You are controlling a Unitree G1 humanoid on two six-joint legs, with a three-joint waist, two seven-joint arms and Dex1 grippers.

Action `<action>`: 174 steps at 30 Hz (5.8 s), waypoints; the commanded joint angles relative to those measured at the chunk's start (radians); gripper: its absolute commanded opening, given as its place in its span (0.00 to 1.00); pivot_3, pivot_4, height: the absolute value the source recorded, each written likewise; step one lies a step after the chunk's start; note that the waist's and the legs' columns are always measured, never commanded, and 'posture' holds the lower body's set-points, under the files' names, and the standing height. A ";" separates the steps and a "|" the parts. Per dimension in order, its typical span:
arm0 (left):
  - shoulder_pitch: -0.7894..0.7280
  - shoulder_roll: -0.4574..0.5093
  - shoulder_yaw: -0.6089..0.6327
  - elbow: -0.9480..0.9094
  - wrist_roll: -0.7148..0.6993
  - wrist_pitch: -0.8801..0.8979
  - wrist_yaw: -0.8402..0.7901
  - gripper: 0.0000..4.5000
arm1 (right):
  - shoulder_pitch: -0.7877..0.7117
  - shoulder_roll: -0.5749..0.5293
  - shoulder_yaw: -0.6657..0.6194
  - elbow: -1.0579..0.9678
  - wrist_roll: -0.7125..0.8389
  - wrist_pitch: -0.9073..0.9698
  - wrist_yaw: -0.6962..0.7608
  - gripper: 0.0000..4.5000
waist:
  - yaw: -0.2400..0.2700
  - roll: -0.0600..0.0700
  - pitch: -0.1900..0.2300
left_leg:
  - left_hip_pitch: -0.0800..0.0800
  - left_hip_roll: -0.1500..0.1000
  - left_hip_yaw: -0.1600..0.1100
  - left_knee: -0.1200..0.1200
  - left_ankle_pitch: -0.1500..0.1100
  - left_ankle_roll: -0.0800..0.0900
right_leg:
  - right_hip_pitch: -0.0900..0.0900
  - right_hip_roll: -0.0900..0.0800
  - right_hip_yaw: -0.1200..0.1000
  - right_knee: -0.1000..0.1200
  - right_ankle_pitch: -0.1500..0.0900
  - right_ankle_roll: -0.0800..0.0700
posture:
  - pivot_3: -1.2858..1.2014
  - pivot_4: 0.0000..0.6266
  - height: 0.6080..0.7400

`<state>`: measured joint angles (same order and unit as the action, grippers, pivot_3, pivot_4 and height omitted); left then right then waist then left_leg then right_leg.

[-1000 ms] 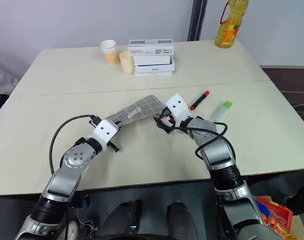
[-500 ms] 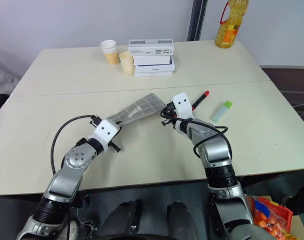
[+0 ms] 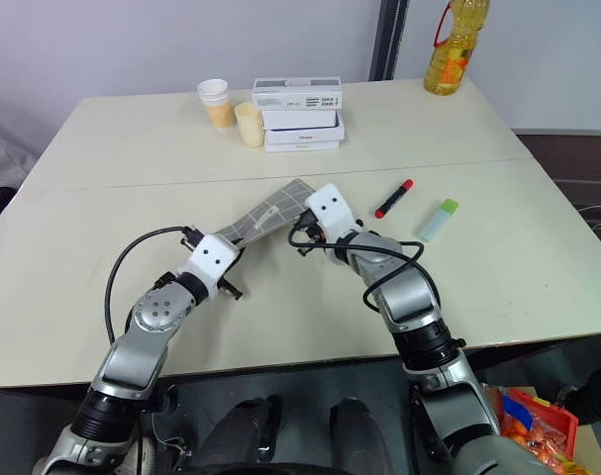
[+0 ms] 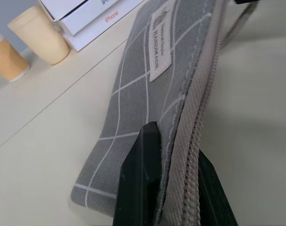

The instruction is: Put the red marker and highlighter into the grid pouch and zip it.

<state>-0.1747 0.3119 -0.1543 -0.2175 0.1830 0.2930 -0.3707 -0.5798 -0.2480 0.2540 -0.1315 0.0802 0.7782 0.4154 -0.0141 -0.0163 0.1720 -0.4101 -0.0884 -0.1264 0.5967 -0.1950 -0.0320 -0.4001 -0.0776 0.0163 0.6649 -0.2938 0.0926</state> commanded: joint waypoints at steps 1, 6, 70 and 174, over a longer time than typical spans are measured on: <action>-0.036 -0.013 -0.016 -0.023 -0.018 -0.012 -0.013 0.00 | -0.047 0.009 0.095 -0.088 -0.015 -0.003 0.047 0.01 | 0.000 0.000 0.000 | 0.000 0.000 0.000 0.000 0.000 0.000 | 0.000 0.000 0.000 0.000 0.000 0.000 | 0.52 0.24 1.00; -0.059 -0.025 -0.022 -0.021 -0.017 -0.005 -0.020 0.00 | -0.081 0.016 0.201 -0.126 -0.027 0.008 0.109 0.01 | -0.001 0.000 0.000 | 0.000 0.000 0.000 0.000 0.000 0.000 | 0.000 0.000 0.000 0.000 0.000 0.000 | 0.52 0.24 1.00; -0.233 -0.014 0.085 0.217 -0.185 0.013 -0.081 0.00 | 0.097 -0.397 -0.163 -0.091 -0.006 -0.361 0.225 0.08 | -0.003 0.000 0.001 | 0.000 0.000 0.003 0.001 0.001 -0.001 | 0.002 0.000 -0.001 0.000 -0.001 0.001 | 0.52 0.24 1.00; -0.290 -0.037 -0.014 0.288 -0.126 -0.010 -0.063 0.00 | 0.004 -0.107 -0.632 0.276 0.045 0.129 -0.285 0.72 | 0.001 0.000 0.000 | 0.001 0.000 0.002 0.003 0.001 0.000 | 0.003 -0.001 0.000 0.001 0.000 0.001 | 0.52 0.24 1.00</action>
<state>-0.4488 0.2739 -0.1806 0.0919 0.0568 0.2819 -0.4381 -0.5592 -0.3601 -0.3657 0.1521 0.1057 0.9140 0.1398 -0.0132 -0.0163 0.1720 -0.4091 -0.0888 -0.1241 0.5998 -0.1943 -0.0325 -0.3969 -0.0782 0.0168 0.6657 -0.2942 0.0939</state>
